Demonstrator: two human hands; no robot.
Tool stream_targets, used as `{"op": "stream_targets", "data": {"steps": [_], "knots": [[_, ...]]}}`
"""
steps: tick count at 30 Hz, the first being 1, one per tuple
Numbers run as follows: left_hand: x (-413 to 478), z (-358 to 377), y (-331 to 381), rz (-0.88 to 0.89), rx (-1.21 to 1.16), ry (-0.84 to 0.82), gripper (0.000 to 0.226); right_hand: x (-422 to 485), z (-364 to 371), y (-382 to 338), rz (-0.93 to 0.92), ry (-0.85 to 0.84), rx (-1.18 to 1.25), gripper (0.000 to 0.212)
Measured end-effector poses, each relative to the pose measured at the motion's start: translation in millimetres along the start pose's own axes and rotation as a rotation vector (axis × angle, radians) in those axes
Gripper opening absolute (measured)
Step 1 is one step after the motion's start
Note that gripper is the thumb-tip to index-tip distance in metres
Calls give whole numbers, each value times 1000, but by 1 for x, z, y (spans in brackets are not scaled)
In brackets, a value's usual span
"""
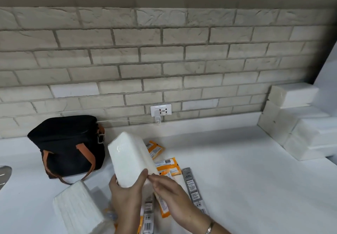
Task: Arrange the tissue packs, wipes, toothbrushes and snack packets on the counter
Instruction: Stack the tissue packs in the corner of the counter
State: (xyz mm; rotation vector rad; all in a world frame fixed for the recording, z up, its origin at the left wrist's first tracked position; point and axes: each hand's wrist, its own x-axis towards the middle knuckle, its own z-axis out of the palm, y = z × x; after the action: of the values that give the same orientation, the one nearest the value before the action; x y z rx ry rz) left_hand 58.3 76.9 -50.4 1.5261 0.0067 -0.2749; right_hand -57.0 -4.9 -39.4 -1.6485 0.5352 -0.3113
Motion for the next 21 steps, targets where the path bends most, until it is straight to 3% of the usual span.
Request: {"op": "stream_targets", "data": {"steps": [3,6,9,11,13,16,18,21], "knots": [[3,1,-2,-63,-60,-64,72,-2,-19,-1,-6,39,16,23],[-2,2,2,-112,-99,-181,46,1,-38,-3,-14,248,95,14],[-13,13,7,-128,-151,-354,31,1,-56,-4,61,383,293,33],[-22,25,8,-156,-172,-514,39,-1,-68,-4,154,285,455,55],[-32,37,14,-199,-169,-677,54,-3,-81,-3,189,218,591,59],[-45,59,21,-219,-92,-824,64,-3,-104,2,134,263,726,70],[-54,75,24,-166,-12,-836,74,-5,-124,8,94,351,706,72],[-68,98,21,51,99,-720,72,-10,-155,16,119,500,678,71]]}}
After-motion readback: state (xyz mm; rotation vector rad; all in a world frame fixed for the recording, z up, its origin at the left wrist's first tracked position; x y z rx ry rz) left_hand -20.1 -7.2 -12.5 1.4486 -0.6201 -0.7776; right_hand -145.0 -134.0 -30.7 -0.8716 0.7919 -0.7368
